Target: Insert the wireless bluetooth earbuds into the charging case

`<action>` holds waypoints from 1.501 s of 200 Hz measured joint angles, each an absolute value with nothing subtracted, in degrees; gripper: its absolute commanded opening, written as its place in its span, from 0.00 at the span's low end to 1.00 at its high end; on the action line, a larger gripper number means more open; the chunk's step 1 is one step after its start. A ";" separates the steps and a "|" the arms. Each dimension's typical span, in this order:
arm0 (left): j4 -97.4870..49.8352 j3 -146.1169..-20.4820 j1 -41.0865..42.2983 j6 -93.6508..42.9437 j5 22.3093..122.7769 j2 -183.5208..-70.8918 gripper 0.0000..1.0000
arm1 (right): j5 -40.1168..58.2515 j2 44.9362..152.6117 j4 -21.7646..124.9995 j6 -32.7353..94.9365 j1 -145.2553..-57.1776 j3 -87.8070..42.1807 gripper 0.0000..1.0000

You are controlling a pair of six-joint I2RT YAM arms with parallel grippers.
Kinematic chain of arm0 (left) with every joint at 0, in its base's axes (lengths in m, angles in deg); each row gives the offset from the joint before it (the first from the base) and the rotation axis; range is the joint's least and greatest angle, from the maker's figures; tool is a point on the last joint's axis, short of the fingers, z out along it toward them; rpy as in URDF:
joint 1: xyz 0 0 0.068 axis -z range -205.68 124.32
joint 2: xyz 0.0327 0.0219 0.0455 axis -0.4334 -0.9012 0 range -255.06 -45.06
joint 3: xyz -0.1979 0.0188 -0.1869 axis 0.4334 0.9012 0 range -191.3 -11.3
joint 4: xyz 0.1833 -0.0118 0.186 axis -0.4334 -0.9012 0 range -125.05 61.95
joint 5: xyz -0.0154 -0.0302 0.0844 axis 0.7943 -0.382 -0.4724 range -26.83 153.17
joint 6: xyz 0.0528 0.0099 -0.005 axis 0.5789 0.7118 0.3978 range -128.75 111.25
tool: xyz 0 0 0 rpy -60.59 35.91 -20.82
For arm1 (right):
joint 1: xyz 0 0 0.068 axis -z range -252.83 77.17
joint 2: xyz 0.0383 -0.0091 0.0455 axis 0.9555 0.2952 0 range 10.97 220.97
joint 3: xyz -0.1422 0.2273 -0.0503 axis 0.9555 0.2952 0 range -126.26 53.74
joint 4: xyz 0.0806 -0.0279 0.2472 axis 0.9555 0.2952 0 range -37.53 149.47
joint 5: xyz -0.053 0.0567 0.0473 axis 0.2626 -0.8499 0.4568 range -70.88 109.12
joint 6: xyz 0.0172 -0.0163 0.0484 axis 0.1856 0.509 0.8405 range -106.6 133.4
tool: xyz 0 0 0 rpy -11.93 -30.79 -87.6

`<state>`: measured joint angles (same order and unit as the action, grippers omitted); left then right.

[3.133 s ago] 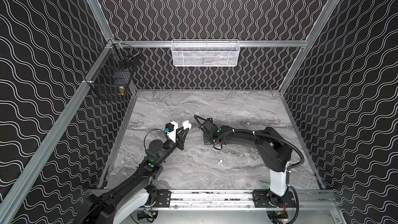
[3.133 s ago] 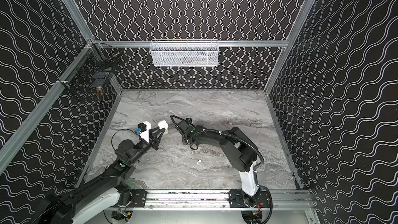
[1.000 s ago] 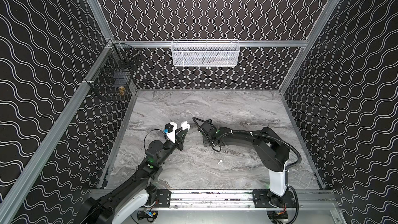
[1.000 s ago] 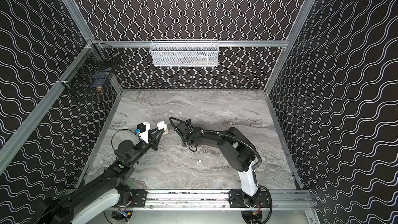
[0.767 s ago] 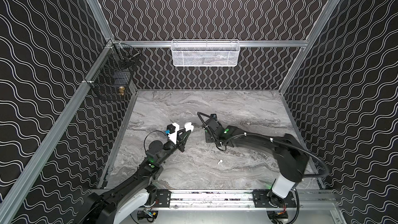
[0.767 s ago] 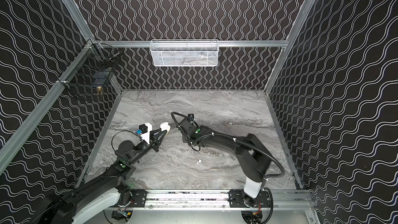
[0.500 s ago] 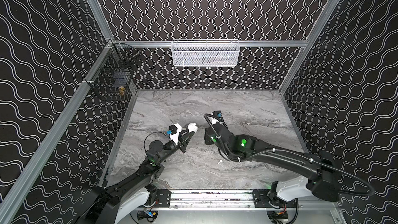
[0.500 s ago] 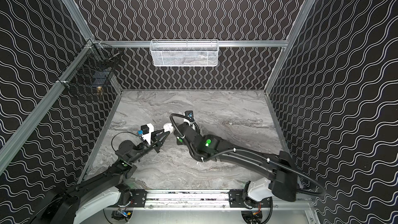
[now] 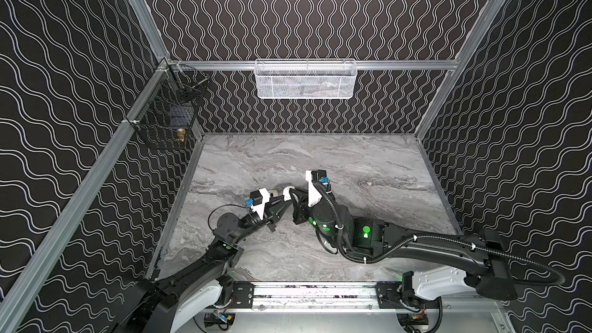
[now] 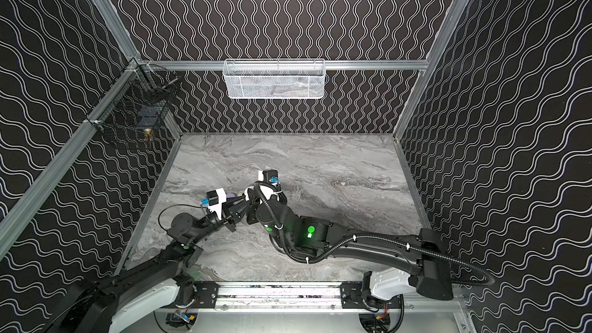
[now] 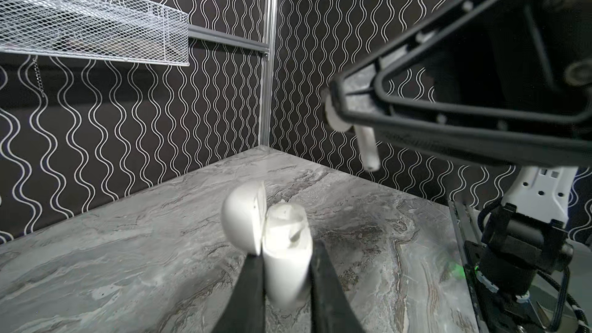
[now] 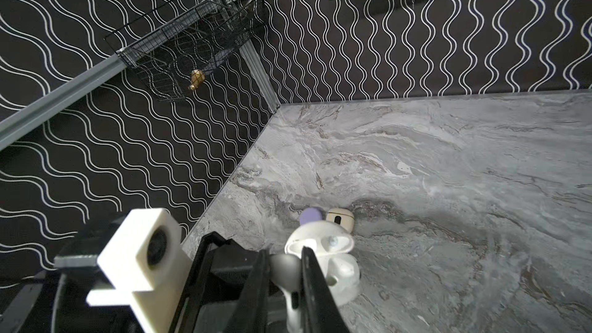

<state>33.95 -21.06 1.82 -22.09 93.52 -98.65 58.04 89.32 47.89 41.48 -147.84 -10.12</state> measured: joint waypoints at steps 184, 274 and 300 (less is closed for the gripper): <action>25.89 -22.92 3.90 -20.34 92.69 -94.34 0.00 | 58.89 89.17 39.89 39.05 -147.84 -3.51 0.16; 25.71 -23.33 4.27 -20.17 92.36 -94.80 0.00 | 60.40 90.39 38.45 35.20 -147.60 -4.85 0.15; 25.62 -23.33 4.27 -20.15 92.36 -94.76 0.00 | 60.35 90.83 37.62 34.96 -147.20 -5.07 0.15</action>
<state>25.62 -23.33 4.27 -20.15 92.36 -94.76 60.35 90.83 37.62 34.96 -147.20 -5.07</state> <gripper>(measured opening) 0.187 0.168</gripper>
